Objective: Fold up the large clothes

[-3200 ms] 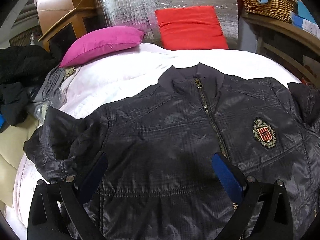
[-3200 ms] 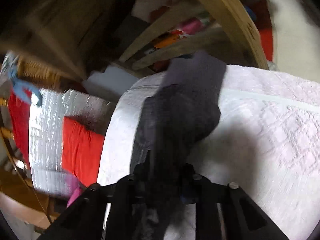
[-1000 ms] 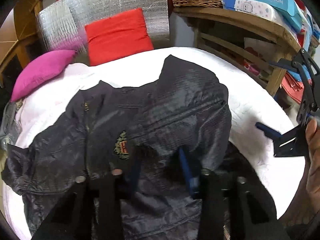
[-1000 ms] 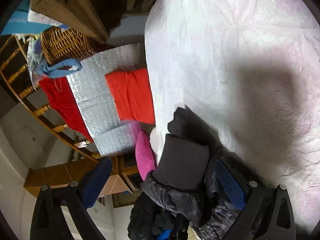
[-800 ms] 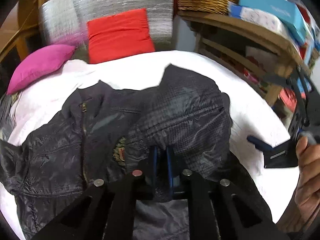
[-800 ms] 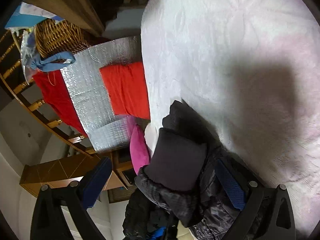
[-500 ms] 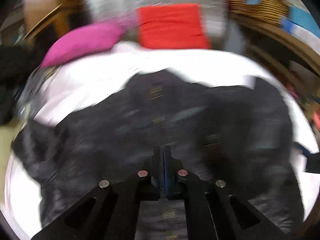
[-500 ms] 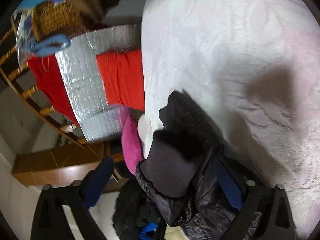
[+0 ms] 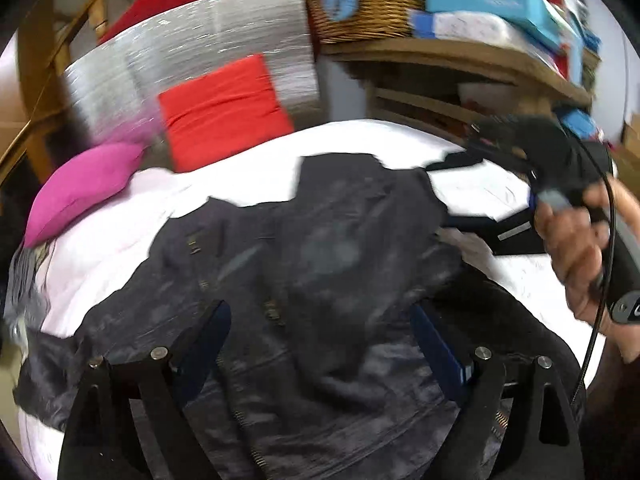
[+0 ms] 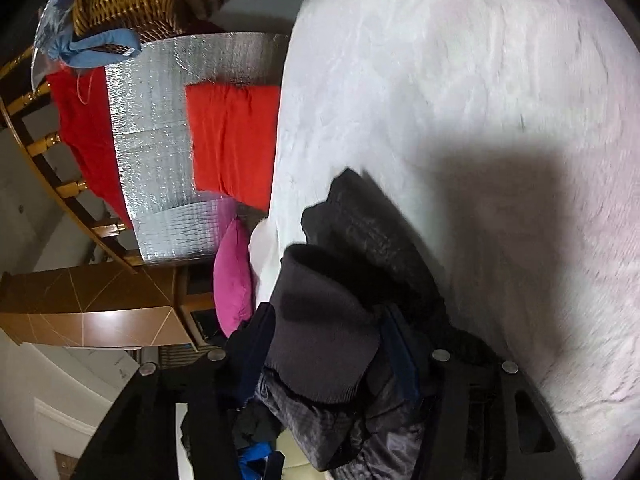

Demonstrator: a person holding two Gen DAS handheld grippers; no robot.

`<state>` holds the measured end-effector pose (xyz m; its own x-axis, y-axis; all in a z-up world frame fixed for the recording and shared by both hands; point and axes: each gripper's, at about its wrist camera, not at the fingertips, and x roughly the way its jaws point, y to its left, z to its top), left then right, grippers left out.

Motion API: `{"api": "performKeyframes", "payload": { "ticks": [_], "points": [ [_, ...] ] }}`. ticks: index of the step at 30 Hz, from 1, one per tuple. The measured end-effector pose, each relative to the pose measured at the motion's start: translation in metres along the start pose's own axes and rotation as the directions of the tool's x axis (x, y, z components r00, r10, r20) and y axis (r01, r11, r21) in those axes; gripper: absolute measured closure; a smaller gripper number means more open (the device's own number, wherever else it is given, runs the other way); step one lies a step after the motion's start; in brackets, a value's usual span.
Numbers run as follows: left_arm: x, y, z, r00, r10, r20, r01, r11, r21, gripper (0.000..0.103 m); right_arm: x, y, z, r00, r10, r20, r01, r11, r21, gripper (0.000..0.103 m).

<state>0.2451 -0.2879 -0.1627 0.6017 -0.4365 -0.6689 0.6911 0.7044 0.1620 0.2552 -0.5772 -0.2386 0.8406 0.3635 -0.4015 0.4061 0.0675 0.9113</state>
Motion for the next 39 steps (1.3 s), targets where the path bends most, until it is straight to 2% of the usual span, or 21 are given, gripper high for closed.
{"api": "performKeyframes", "payload": {
  "ticks": [4,6,7,8,9,11,15,17,21,22,23,24,26,28,29,31,34,36,37,38,39],
  "points": [
    [0.030,-0.010,0.003,0.998,0.049,-0.031,-0.048,0.998,0.032,0.012,-0.002,0.003,0.004,1.000,-0.007,-0.009,0.007,1.000,-0.012,0.044],
    [0.040,-0.009,0.011,0.995,0.090,-0.038,-0.088,0.995,0.035,0.018,-0.002,0.004,0.005,1.000,-0.014,-0.013,0.014,1.000,-0.018,0.044],
    [0.045,-0.005,0.015,0.996,0.079,-0.045,-0.078,0.997,0.023,0.038,-0.002,0.005,0.005,1.000,-0.019,-0.014,0.019,1.000,-0.020,0.044],
    [0.048,-0.001,0.018,0.996,0.072,-0.058,-0.071,0.997,0.012,0.066,-0.002,0.006,0.005,1.000,-0.023,-0.014,0.023,0.999,-0.022,0.044],
    [0.051,0.002,0.021,0.994,0.080,-0.075,-0.080,0.997,0.003,0.076,-0.003,0.006,0.005,1.000,-0.027,-0.015,0.026,0.999,-0.025,0.044],
    [0.056,0.017,0.025,0.994,0.070,-0.086,-0.074,0.996,-0.046,0.087,-0.003,0.006,0.004,0.999,-0.035,-0.019,0.034,0.999,-0.031,0.044],
    [0.051,0.067,0.016,0.996,0.017,-0.085,-0.038,0.967,-0.253,0.090,0.001,0.007,0.001,0.998,-0.044,-0.035,0.043,0.998,-0.036,0.044],
    [0.045,0.104,-0.002,0.995,0.001,-0.097,-0.038,0.923,-0.383,0.092,0.004,0.009,-0.001,0.998,-0.047,-0.040,0.045,0.998,-0.050,0.044],
    [0.038,0.170,-0.061,0.982,-0.064,-0.176,-0.052,0.809,-0.586,0.091,0.012,0.017,-0.011,0.994,-0.094,-0.061,0.087,0.989,-0.118,0.045],
    [0.034,0.182,-0.077,0.977,-0.092,-0.190,-0.048,0.780,-0.624,0.087,0.016,0.022,-0.016,0.989,-0.130,-0.063,0.119,0.980,-0.162,0.052],
    [0.029,0.193,-0.095,0.971,-0.116,-0.208,-0.050,0.754,-0.655,0.077,0.019,0.026,-0.020,0.986,-0.151,-0.067,0.135,0.971,-0.197,0.063],
    [0.024,0.204,-0.111,0.966,-0.118,-0.229,-0.072,0.730,-0.680,0.069,0.024,0.030,-0.024,0.982,-0.174,-0.074,0.153,0.960,-0.235,0.064],
    [0.011,0.217,-0.136,0.964,-0.106,-0.244,-0.108,0.683,-0.723,0.031,0.033,0.039,-0.035,0.972,-0.218,-0.083,0.183,0.934,-0.308,0.064],
    [-0.002,0.231,-0.153,0.970,-0.106,-0.221,-0.107,0.627,-0.772,0.027,0.042,0.049,-0.049,0.952,-0.301,-0.054,0.254,0.878,-0.406,0.064],
    [-0.008,0.239,-0.159,0.972,-0.120,-0.204,-0.092,0.600,-0.795,0.027,0.048,0.057,-0.059,0.933,-0.361,-0.013,0.312,0.823,-0.476,0.064],
    [-0.016,0.251,-0.165,0.973,-0.134,-0.186,-0.075,0.580,-0.811,0.027,0.053,0.066,-0.073,0.904,-0.423,0.065,0.386,0.740,-0.551,0.064],
    [-0.032,0.270,-0.163,0.984,-0.086,-0.157,-0.079,0.581,-0.810,0.027,0.052,0.078,-0.089,0.885,-0.445,0.141,0.431,0.663,-0.613,0.064],
    [-0.044,0.286,-0.168,0.991,-0.053,-0.122,-0.071,0.563,-0.823,0.027,0.049,0.082,-0.094,0.893,-0.434,0.123,0.410,0.667,-0.623,0.064],
    [-0.047,0.293,-0.174,0.993,-0.038,-0.111,-0.071,0.554,-0.830,0.026,0.047,0.083,-0.096,0.895,-0.430,0.113,0.401,0.669,-0.626,0.059],
    [-0.050,0.298,-0.178,0.994,-0.022,-0.110,-0.081,0.538,-0.839,0.025,0.046,0.084,-0.098,0.893,-0.436,0.113,0.403,0.662,-0.632,0.044],
    [-0.051,0.305,-0.182,0.993,-0.017,-0.113,-0.088,0.520,-0.849,0.025,0.044,0.085,-0.100,0.889,-0.441,0.127,0.414,0.651,-0.637,0.037]
  ]
}}
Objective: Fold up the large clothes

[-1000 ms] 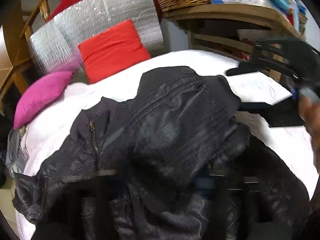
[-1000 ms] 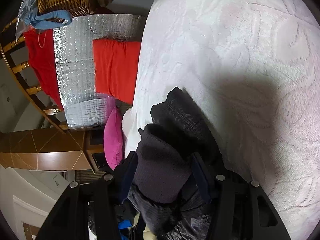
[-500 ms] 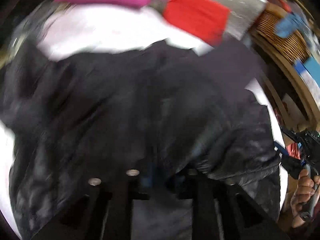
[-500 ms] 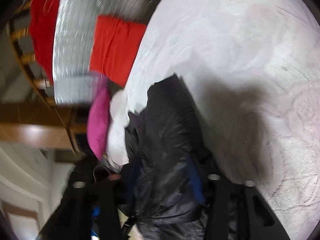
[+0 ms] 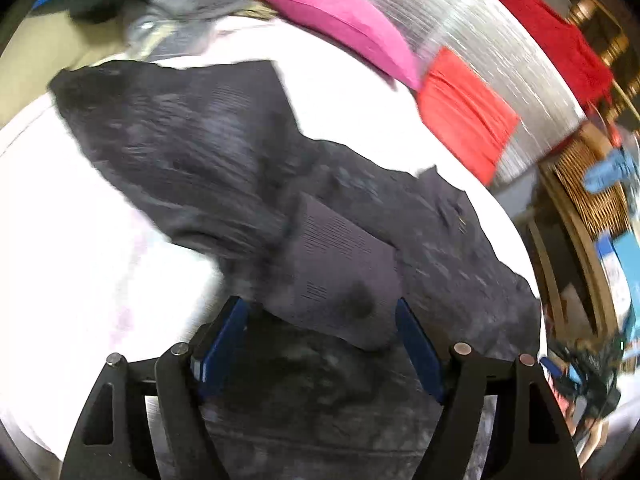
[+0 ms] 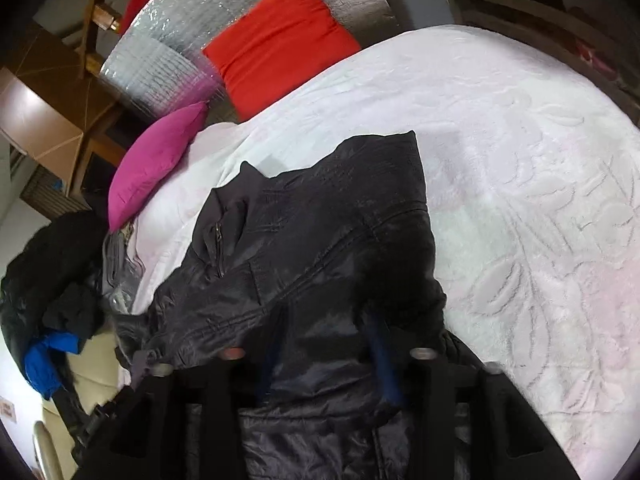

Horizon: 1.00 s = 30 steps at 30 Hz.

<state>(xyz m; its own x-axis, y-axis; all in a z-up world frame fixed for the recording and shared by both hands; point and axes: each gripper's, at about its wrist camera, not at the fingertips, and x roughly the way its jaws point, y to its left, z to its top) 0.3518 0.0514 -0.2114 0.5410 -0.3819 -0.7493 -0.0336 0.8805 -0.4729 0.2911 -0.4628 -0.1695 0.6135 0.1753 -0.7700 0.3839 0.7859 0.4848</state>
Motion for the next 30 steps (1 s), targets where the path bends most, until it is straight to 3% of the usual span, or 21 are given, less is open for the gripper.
{"api": "performKeyframes", "payload": {
  "ticks": [4,9,14,20,25,27,29,30],
  "points": [
    [0.007,0.014,0.009,0.999,-0.044,-0.023,0.042,0.996,-0.076,0.025,-0.013,0.001,0.007,0.995,-0.051,0.086,0.052,0.999,-0.005,0.034],
    [0.025,-0.008,0.012,0.999,0.021,-0.047,-0.020,0.999,0.027,0.026,-0.019,-0.030,0.029,0.989,-0.030,0.142,0.018,0.996,0.084,0.028],
    [0.035,-0.033,0.009,0.991,0.128,-0.029,-0.122,0.980,0.157,0.029,0.009,-0.049,0.045,0.998,0.006,0.068,-0.014,0.992,0.128,0.028],
    [0.025,-0.010,0.016,0.992,0.120,-0.048,-0.118,0.991,0.056,0.029,0.041,-0.041,0.048,1.000,0.018,0.012,-0.020,0.993,0.114,0.028],
    [0.011,-0.007,0.009,0.982,0.170,-0.081,-0.161,0.982,0.102,0.029,0.059,-0.014,0.037,0.995,-0.098,-0.014,0.098,0.995,0.009,0.028],
    [0.003,-0.010,0.007,0.984,0.163,-0.069,-0.153,0.980,0.125,0.037,0.057,-0.012,0.033,0.995,-0.096,-0.017,0.097,0.995,0.019,0.028],
    [-0.001,-0.015,0.005,0.989,0.135,-0.068,-0.123,0.981,0.152,0.063,0.051,-0.011,0.031,0.996,-0.088,-0.006,0.088,0.996,0.028,0.028],
    [-0.003,-0.017,0.004,0.990,0.123,-0.064,-0.111,0.979,0.168,0.065,0.048,-0.010,0.030,0.997,-0.083,0.001,0.083,0.996,0.028,0.028]
  ]
}}
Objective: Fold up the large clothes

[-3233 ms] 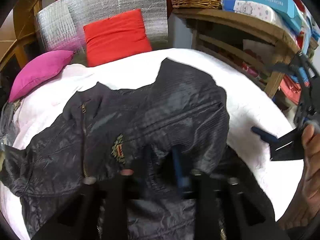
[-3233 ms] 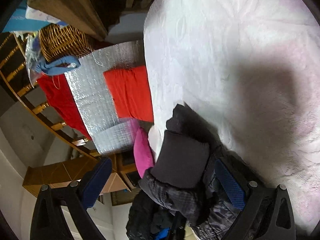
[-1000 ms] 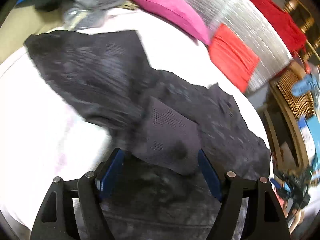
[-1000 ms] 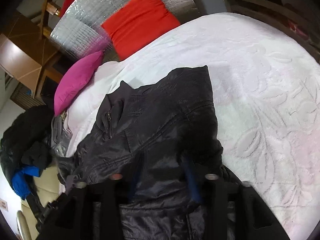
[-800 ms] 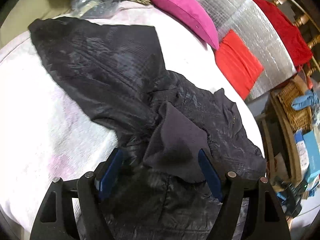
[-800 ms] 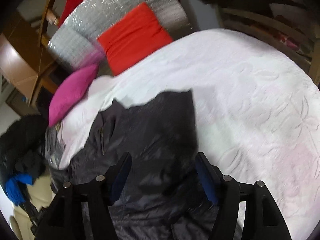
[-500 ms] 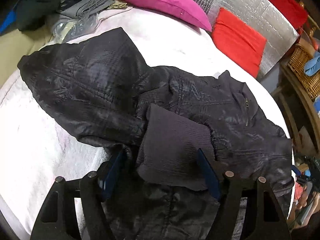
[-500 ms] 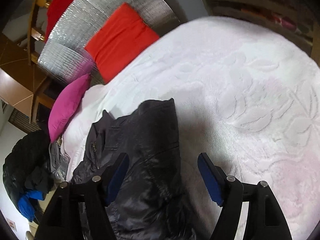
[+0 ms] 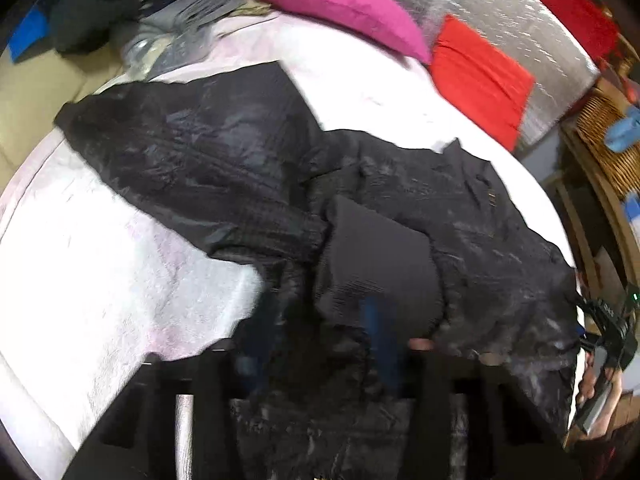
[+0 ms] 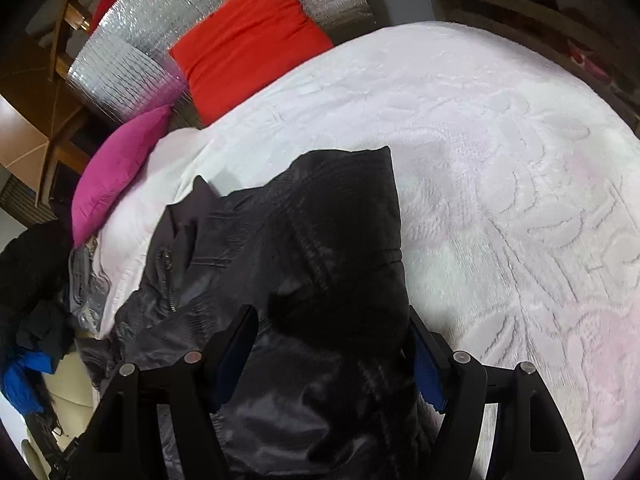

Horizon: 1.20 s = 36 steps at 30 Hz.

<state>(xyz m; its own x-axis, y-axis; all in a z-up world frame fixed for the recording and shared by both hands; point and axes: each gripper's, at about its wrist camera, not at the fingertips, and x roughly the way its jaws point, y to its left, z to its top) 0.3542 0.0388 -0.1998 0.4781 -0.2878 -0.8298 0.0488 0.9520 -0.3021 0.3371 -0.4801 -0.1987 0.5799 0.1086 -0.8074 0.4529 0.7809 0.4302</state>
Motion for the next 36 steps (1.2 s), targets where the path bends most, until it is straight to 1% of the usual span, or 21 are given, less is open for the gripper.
{"api": "performKeyframes", "payload": {
  "ticks": [2,4,5,6,7,8,10,13,15,16,17,19,22,24,25,26,27,28,31,34,36],
  "points": [
    [-0.002,-0.003,-0.002,1.000,-0.008,0.014,0.008,1.000,0.024,0.065,-0.007,-0.002,-0.002,1.000,0.008,0.007,-0.008,1.000,0.001,0.028],
    [-0.001,-0.010,-0.001,0.998,-0.056,0.026,0.054,0.997,0.051,0.064,-0.010,-0.004,-0.004,1.000,0.013,0.007,-0.013,1.000,0.009,0.028],
    [0.003,-0.017,0.001,0.997,-0.064,0.030,0.062,0.996,0.067,0.054,-0.010,-0.005,-0.005,1.000,0.015,0.006,-0.015,1.000,0.012,0.028],
    [0.006,-0.022,0.003,0.998,-0.052,0.032,0.049,0.995,0.084,0.046,-0.010,-0.005,-0.005,1.000,0.015,0.004,-0.015,1.000,0.014,0.028],
    [0.012,-0.025,0.005,0.999,-0.026,0.033,0.023,0.995,0.097,0.030,-0.009,-0.005,-0.005,1.000,0.016,0.002,-0.016,1.000,0.017,0.028],
    [0.016,-0.026,0.007,0.999,0.000,0.035,-0.003,0.995,0.099,0.027,-0.009,-0.005,-0.003,1.000,0.018,-0.001,-0.018,1.000,0.018,0.028],
    [0.026,-0.025,0.011,0.999,0.029,0.025,-0.031,0.996,0.087,0.027,-0.009,-0.006,-0.004,1.000,0.021,-0.002,-0.021,1.000,0.021,0.028],
    [0.038,-0.022,0.018,1.000,0.021,0.021,-0.023,0.998,0.065,0.028,-0.008,-0.009,-0.003,1.000,0.028,0.000,-0.028,0.999,0.028,0.028],
    [0.041,-0.021,0.021,0.999,0.029,0.033,-0.031,0.997,0.066,0.036,-0.008,-0.012,-0.003,0.999,0.036,-0.002,-0.036,0.999,0.036,0.028],
    [0.041,-0.022,0.021,0.999,0.032,0.042,-0.035,0.997,0.073,0.059,-0.006,-0.013,-0.003,0.999,0.043,-0.010,-0.042,0.998,0.041,0.028],
    [0.042,-0.026,0.020,0.999,0.010,0.030,-0.012,0.996,0.093,0.080,-0.004,-0.013,-0.003,0.999,0.045,-0.013,-0.044,0.998,0.043,0.028],
    [0.039,-0.034,0.020,0.999,-0.003,0.040,-0.002,0.992,0.128,0.081,-0.001,-0.012,-0.003,0.999,0.037,-0.019,-0.037,0.999,0.037,0.028],
    [0.033,-0.057,0.017,0.995,0.011,0.102,-0.036,0.970,0.239,0.081,0.003,-0.009,-0.003,1.000,0.020,-0.020,-0.020,1.000,0.007,0.028],
    [0.033,-0.068,0.019,0.993,0.006,0.122,-0.041,0.958,0.283,0.081,0.006,-0.005,-0.004,1.000,-0.005,-0.016,0.004,0.999,-0.037,0.031],
    [0.034,-0.072,0.021,0.991,0.007,0.133,-0.046,0.953,0.299,0.082,0.007,-0.002,-0.006,1.000,-0.026,-0.008,0.025,0.998,-0.065,0.041],
    [0.036,-0.074,0.024,0.990,0.011,0.141,-0.054,0.950,0.306,0.090,0.008,-0.001,-0.006,0.999,-0.039,-0.003,0.039,0.996,-0.079,0.049],
    [0.038,-0.076,0.029,0.989,0.019,0.145,-0.064,0.948,0.310,0.095,0.008,0.000,-0.006,0.998,-0.060,0.006,0.061,0.994,-0.092,0.053],
    [0.040,-0.078,0.033,0.989,0.025,0.148,-0.071,0.948,0.311,0.096,0.007,-0.001,-0.005,0.998,-0.064,0.015,0.065,0.994,-0.091,0.062],
    [0.041,-0.081,0.050,0.979,0.051,0.199,-0.109,0.950,0.293,0.100,0.002,-0.010,0.001,0.998,-0.044,0.050,0.047,0.997,-0.057,0.069],
    [0.025,-0.086,0.069,0.943,0.088,0.322,-0.181,0.945,0.272,0.101,-0.001,-0.013,0.007,0.996,-0.039,0.085,0.042,0.998,-0.040,0.071],
    [0.007,-0.090,0.082,0.908,0.089,0.410,-0.210,0.943,0.259,0.101,-0.001,-0.014,0.011,0.994,-0.035,0.102,0.038,0.999,-0.035,0.071]
  ]
}}
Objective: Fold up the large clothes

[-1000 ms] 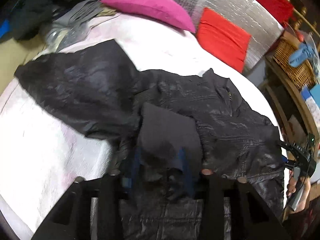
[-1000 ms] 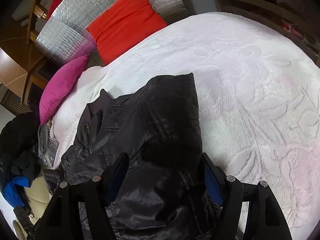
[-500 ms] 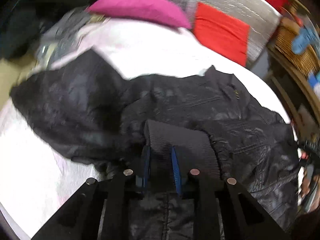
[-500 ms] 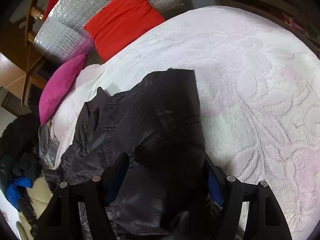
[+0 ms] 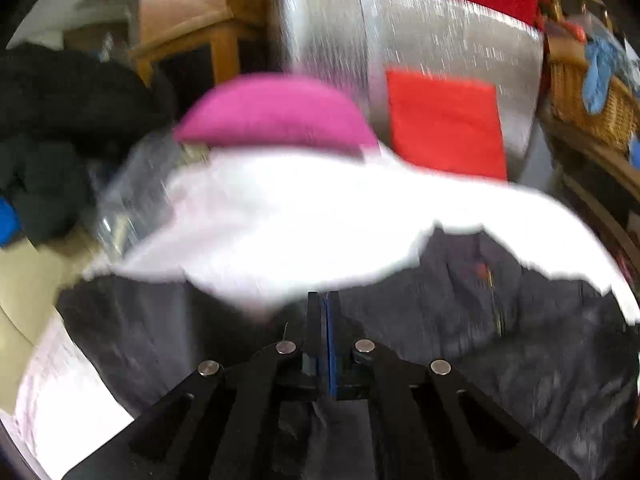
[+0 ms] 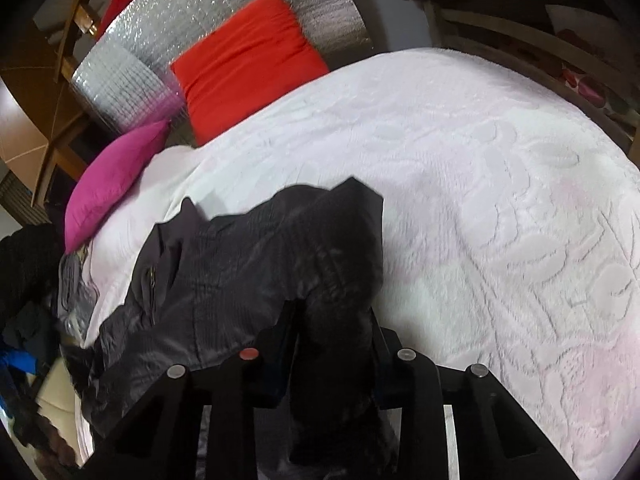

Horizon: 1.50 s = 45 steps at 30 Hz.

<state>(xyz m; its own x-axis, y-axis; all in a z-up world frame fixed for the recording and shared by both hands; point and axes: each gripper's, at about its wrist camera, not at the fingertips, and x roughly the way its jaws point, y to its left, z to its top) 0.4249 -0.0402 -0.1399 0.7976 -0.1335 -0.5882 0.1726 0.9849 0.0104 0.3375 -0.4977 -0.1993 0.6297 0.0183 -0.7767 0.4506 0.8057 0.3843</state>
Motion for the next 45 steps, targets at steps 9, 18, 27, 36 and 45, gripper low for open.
{"api": "performKeyframes", "payload": {
  "ticks": [9,18,27,36,45],
  "points": [
    [0.015,0.023,-0.010,0.959,-0.146,-0.242,0.143,0.989,-0.031,0.083,0.007,-0.013,0.006,0.996,0.054,-0.065,-0.048,0.995,0.091,0.068],
    [0.034,0.023,-0.063,0.847,-0.264,-0.462,0.231,0.965,-0.128,0.049,-0.005,-0.009,-0.003,0.992,0.108,-0.063,-0.100,0.987,0.123,0.032],
    [0.038,-0.004,-0.067,0.847,-0.324,-0.422,0.302,0.946,-0.119,0.094,-0.023,0.001,-0.006,0.993,0.115,-0.011,-0.114,0.991,0.065,0.030],
    [0.006,-0.022,-0.007,0.995,-0.069,-0.069,0.072,0.996,0.045,0.097,-0.030,-0.011,-0.001,0.991,0.126,0.054,-0.131,0.986,0.098,0.031],
    [0.065,-0.016,-0.021,0.967,0.201,-0.159,-0.178,0.973,0.147,0.097,-0.012,0.005,-0.003,0.994,0.102,0.034,-0.105,0.991,0.077,0.031]
  ]
}}
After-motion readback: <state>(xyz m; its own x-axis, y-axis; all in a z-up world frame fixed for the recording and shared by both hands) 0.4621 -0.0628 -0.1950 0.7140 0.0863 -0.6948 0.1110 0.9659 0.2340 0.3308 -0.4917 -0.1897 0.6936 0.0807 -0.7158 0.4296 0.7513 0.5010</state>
